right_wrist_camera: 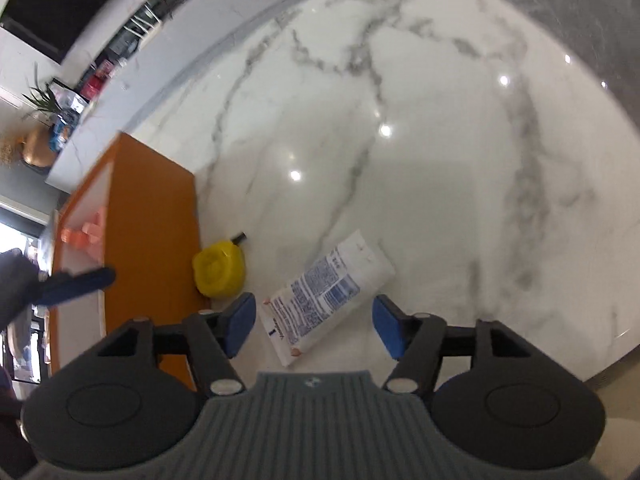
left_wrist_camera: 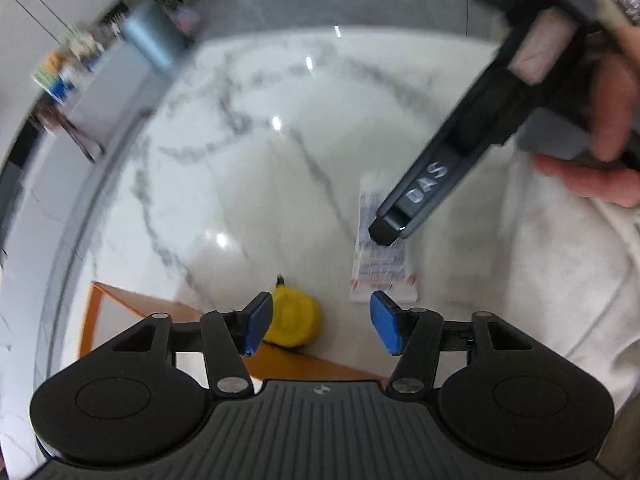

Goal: Organize rigid objects
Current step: 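Move both tools back toward the yellow tape measure and white lotion tube, then grasp yellow tape measure with left tool while right tool grasps white lotion tube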

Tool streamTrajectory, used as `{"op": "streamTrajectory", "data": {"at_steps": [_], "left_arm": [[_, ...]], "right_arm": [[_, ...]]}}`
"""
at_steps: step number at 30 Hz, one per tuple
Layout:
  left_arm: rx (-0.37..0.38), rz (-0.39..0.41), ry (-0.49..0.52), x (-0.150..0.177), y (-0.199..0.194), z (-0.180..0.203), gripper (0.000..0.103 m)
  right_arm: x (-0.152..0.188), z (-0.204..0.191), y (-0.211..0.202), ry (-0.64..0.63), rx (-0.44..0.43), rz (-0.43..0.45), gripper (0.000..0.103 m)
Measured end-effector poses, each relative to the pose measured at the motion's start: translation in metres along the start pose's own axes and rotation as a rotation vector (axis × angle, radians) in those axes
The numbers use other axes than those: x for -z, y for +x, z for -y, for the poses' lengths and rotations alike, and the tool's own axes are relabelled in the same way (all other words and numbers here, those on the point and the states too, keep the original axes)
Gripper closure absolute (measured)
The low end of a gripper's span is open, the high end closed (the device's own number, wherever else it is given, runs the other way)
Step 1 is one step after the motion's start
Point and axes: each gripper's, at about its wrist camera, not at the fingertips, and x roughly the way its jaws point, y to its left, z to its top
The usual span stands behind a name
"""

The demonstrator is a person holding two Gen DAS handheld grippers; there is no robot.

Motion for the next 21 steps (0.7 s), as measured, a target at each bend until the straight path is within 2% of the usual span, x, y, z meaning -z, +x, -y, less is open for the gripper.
{"op": "streamTrajectory", "data": {"at_steps": [5,8,10,12,15,17,21], "left_arm": [[0.014,-0.154,0.052,-0.004,0.041,-0.012,0.028],[0.024,-0.218,0.079,-0.006,0.06,-0.017,0.027],[0.03,-0.26,0.095,-0.007,0.073,-0.017,0.027],[0.036,-0.295,0.113,-0.01,0.084,-0.019,0.027],[0.062,-0.341,0.108,-0.013,0.096,-0.025,0.033],[0.08,-0.347,0.088,-0.015,0.098,-0.033,0.032],[0.087,-0.383,0.084,-0.017,0.105,-0.039,0.034]], "right_arm": [[-0.002,0.01,0.014,0.073,-0.019,-0.005,0.038],[-0.002,0.004,0.023,0.02,0.007,-0.002,0.04],[-0.003,0.002,0.03,-0.003,-0.013,-0.013,0.042],[-0.006,0.003,0.038,0.001,-0.023,-0.035,0.053],[-0.012,0.009,0.043,0.028,-0.064,-0.02,0.064],[-0.016,0.014,0.045,0.058,-0.085,-0.013,0.071],[-0.018,0.019,0.042,0.092,-0.089,0.025,0.074]]}}
